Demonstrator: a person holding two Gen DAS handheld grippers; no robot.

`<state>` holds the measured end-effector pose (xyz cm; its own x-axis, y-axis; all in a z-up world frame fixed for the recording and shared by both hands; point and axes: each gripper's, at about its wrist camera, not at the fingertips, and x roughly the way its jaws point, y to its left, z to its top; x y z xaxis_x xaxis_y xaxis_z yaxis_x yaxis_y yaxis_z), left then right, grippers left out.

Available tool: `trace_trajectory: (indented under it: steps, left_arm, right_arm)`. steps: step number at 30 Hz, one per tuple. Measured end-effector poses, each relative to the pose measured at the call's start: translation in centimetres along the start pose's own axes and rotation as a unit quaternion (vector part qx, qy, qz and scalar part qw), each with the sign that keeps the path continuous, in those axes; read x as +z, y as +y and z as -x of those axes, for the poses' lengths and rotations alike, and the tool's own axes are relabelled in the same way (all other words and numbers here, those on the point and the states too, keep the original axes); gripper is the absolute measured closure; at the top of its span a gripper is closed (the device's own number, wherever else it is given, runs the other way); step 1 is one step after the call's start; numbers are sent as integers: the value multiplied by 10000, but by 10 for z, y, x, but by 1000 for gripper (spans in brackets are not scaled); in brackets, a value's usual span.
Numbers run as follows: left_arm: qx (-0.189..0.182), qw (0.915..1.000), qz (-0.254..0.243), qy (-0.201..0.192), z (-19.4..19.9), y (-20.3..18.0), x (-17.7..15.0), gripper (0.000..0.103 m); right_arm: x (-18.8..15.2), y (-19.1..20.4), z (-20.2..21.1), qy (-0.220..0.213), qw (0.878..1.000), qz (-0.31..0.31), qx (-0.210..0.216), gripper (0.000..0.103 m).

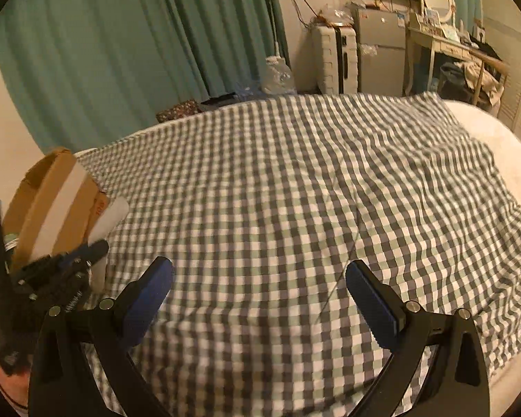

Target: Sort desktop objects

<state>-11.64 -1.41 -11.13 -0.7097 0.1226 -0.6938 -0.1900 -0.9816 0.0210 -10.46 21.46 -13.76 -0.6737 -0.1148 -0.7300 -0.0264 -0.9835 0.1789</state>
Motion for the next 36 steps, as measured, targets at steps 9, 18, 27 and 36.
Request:
trace_trajectory:
  steps: [9,18,27,36]
  left_arm:
    - [-203,9983,-81,-547,96,27,61,96]
    - [78,9971,183,-735,151,91,91,95]
    - [269,9958,696,-522,125,170,52,94]
    - [1027,9889,913,-565,97,206,24,2]
  right_arm:
    - [11,62,79,-660,9965,460,226,3]
    - [26,113,115,-1013,9919,623,438,3]
    - [10,166,82,-693,9920,990,364,3]
    - [7,189,54,-461,9919,1174,164,3]
